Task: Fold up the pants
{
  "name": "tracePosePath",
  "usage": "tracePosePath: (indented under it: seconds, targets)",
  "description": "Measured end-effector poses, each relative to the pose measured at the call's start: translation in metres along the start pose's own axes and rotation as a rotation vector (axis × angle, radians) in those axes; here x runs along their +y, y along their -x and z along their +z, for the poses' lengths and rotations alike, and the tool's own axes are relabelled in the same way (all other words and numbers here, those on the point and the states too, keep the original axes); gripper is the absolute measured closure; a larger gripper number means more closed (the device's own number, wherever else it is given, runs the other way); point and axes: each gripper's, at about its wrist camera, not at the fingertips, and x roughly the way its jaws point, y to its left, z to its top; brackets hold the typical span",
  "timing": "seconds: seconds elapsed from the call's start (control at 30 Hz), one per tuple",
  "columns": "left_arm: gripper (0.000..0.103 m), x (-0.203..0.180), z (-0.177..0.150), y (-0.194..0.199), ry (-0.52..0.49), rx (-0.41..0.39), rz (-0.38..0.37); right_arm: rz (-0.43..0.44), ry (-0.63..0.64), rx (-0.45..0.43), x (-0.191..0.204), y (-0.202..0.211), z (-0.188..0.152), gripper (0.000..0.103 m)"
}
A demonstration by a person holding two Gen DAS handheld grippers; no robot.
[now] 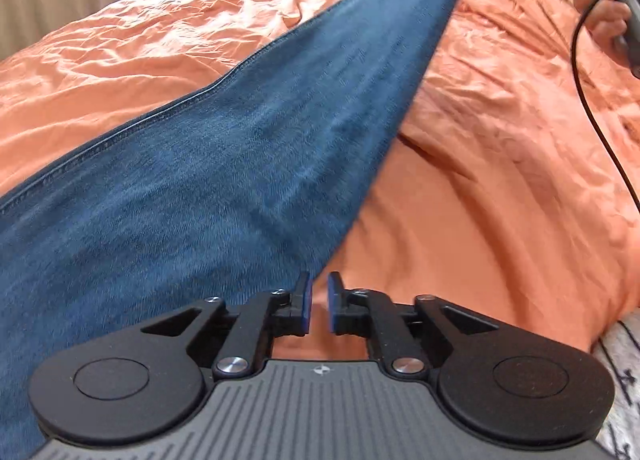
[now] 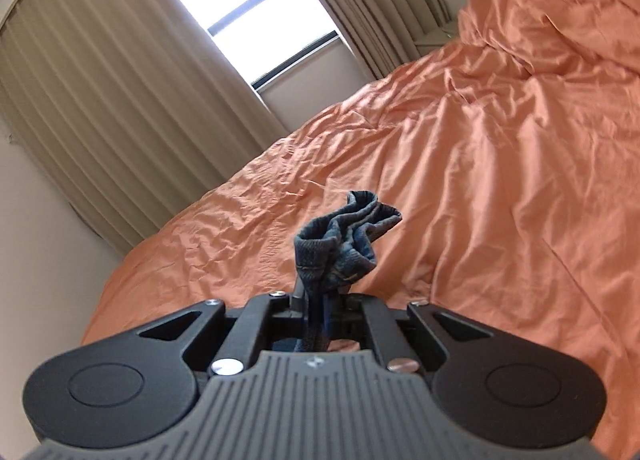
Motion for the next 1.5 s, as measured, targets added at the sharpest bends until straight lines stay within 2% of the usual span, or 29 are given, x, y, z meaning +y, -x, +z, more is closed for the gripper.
tracePosePath:
  seconds: [0.17, 0.4, 0.6, 0.7, 0.87, 1.0, 1.13, 1.23, 1.33, 1.4, 1.5]
  targets:
    - [0.089, 0.034, -0.017, 0.055, 0.102, -0.093, 0.014, 0.022, 0.149, -0.019, 0.084, 0.008, 0.005, 0.102]
    - [0.089, 0.102, -0.048, 0.122, 0.276, -0.186, 0.107, 0.058, 0.257, 0.014, 0.195, -0.015, -0.023, 0.102]
    - [0.089, 0.150, -0.077, 0.158, 0.387, -0.215, 0.184, 0.096, 0.319, 0.105, 0.268, -0.058, -0.084, 0.102]
    - [0.089, 0.171, -0.092, 0.171, 0.432, -0.218, 0.207, 0.113, 0.379, 0.202, 0.293, -0.085, -0.142, 0.102]
    - [0.088, 0.191, -0.115, 0.181, 0.481, -0.211, 0.210, 0.082, 0.474, 0.423, 0.301, -0.126, -0.245, 0.102]
    - [0.083, 0.197, -0.124, 0.181, 0.493, -0.204, 0.195, 0.069, 0.510, 0.502, 0.288, -0.134, -0.290, 0.099]
    - [0.078, 0.204, -0.128, 0.179, 0.506, -0.199, 0.165, 0.111, 0.468, 0.534, 0.278, -0.136, -0.292, 0.079]
    - [0.071, 0.206, -0.127, 0.176, 0.548, -0.216, 0.110, 0.160, 0.448, 0.567, 0.277, -0.130, -0.289, 0.067]
    - [0.065, 0.213, -0.119, 0.171, 0.607, -0.239, 0.047, 0.197, 0.414, 0.594, 0.271, -0.124, -0.284, 0.065]
    - [0.057, 0.217, -0.112, 0.166, 0.651, -0.259, 0.009, 0.233, 0.360, 0.595, 0.262, -0.116, -0.278, 0.063]
    - [0.049, 0.225, -0.101, 0.152, 0.739, -0.294, -0.033, 0.259, 0.312, 0.541, 0.243, -0.102, -0.264, 0.060]
